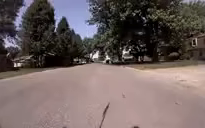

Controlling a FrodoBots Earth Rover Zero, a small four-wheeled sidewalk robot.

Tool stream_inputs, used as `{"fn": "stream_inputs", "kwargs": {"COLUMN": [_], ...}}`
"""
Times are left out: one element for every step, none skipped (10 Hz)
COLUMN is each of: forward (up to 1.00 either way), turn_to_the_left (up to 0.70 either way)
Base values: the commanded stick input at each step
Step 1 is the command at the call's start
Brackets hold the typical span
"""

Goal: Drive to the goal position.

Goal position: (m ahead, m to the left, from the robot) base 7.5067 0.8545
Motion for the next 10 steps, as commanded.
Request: {"fn": "stream_inputs", "kwargs": {"forward": [0.69, 0.69, 0.69, 0.69, 0.69, 0.69, 0.69, 0.69, 0.69, 0.69], "turn_to_the_left": [0.03, 0.03, 0.03, 0.03, 0.03, 0.03, 0.03, 0.03, 0.03, 0.03]}}
